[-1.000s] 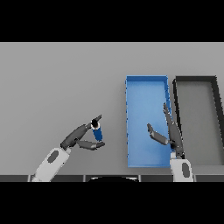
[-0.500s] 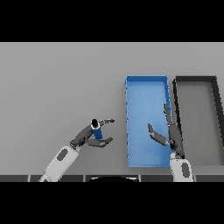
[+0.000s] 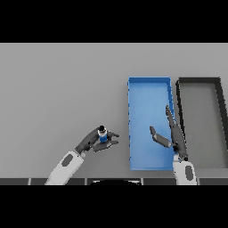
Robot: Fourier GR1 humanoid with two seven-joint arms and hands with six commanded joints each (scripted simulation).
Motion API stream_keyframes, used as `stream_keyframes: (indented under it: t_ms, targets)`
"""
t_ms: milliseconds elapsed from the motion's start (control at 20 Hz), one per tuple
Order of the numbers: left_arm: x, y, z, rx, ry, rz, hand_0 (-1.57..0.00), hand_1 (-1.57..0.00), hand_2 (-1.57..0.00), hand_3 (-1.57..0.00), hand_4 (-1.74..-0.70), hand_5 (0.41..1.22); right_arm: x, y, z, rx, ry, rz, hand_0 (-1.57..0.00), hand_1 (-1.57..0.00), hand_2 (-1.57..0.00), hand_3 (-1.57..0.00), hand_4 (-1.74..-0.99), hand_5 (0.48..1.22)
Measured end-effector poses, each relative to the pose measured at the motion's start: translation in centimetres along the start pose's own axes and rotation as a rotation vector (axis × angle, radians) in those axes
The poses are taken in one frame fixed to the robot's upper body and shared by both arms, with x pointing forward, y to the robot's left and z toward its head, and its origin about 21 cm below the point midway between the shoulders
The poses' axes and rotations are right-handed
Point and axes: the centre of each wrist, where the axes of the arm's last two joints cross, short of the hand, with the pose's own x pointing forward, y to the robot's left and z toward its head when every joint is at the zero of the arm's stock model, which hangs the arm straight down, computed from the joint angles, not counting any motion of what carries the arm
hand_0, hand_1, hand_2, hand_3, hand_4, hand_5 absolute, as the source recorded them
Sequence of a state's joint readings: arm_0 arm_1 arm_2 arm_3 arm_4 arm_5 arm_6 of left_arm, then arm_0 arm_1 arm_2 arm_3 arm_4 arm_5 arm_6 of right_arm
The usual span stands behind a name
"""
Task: Pick up the blue pipe and place it into the blue bin.
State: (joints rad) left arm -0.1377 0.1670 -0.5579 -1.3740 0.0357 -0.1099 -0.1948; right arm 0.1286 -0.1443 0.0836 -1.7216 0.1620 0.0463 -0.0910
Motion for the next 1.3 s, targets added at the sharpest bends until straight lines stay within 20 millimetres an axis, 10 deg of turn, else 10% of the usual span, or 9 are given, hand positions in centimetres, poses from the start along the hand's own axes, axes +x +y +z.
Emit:
stream_keyframes:
  t_ms: [850,1300]
  targets:
    - [8.7,-0.2,-2.8,-0.076,-0.207,-0.024,-1.57,-1.57,-1.57,-1.57,-1.47,1.220,-0.3,-0.3,-0.1,-0.017,0.002,0.044,0.00,0.00,0.00,0.00,-1.145,0.643]
    - [8.2,-0.3,-3.2,-0.089,-0.217,-0.025,-1.57,-1.57,-1.57,-1.57,-1.47,1.221,2.7,3.1,6.8,-0.296,0.006,0.118,0.00,0.00,-0.04,0.00,-1.195,0.648]
